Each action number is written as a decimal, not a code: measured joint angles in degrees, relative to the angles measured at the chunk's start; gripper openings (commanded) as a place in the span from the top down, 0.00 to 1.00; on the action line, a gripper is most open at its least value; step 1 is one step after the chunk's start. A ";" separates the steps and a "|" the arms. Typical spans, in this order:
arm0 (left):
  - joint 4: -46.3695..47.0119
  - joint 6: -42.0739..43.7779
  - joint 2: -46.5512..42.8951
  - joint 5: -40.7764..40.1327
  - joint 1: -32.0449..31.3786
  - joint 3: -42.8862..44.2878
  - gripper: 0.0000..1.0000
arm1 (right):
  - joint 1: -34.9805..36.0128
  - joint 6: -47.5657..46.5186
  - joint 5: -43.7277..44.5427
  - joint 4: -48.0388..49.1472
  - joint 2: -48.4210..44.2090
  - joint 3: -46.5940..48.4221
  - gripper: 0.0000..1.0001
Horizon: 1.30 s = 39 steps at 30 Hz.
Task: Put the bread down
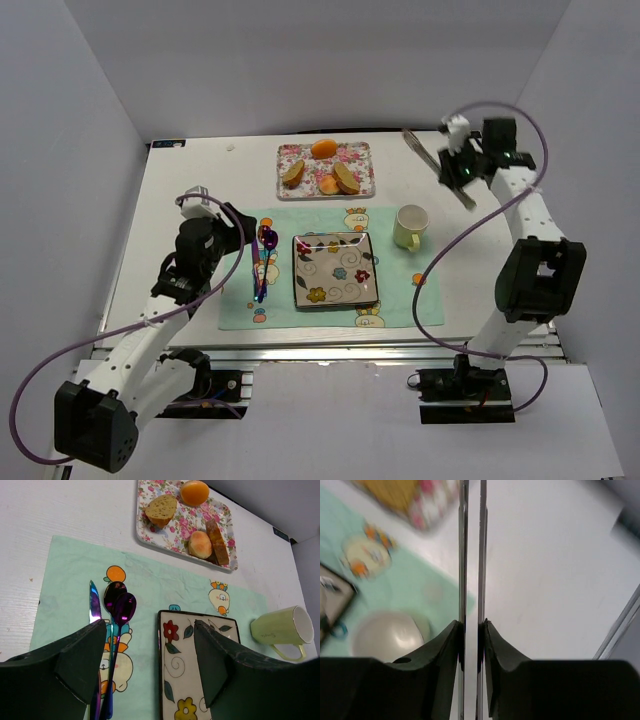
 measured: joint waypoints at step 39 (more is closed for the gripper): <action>-3.10 -0.26 -4.98 -1.81 0.00 0.28 0.20 | 26.16 10.23 10.82 -4.22 12.52 15.87 0.54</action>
